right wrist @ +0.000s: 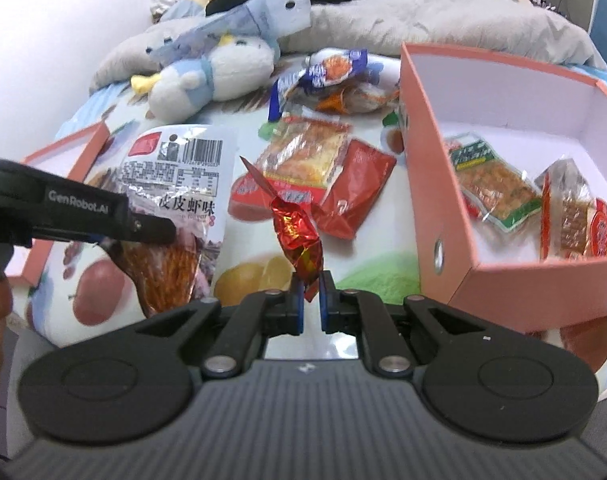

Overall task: Organize snacks
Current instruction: 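Lift the white bag and red candy with both tools toward the pink box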

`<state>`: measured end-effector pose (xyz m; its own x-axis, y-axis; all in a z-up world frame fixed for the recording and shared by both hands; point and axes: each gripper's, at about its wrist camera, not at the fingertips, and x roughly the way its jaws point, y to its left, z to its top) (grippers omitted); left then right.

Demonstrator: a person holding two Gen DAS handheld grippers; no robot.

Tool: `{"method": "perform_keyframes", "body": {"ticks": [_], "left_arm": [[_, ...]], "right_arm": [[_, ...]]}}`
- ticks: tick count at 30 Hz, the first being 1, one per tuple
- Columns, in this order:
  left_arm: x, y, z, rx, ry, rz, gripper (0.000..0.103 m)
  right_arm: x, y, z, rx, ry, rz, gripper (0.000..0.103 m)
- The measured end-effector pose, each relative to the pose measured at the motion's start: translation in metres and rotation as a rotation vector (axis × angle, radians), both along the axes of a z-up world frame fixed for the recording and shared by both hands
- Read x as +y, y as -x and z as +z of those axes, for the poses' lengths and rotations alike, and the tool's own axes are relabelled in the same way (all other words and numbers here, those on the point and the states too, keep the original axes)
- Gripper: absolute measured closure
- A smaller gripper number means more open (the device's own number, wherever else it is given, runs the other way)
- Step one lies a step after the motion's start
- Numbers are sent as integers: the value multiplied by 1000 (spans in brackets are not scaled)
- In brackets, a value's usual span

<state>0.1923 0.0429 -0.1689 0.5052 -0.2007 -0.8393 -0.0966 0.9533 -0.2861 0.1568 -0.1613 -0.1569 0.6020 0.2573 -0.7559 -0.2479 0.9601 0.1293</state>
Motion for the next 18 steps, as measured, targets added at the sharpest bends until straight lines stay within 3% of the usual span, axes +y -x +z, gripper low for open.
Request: {"method": "perform_keyframes", "body": {"ticks": [18], "left_arm": [[-42,-22,103,-169,29,-50,72]], "right_arm": [[-41,-22,97,-218,-31,-58,93]]}}
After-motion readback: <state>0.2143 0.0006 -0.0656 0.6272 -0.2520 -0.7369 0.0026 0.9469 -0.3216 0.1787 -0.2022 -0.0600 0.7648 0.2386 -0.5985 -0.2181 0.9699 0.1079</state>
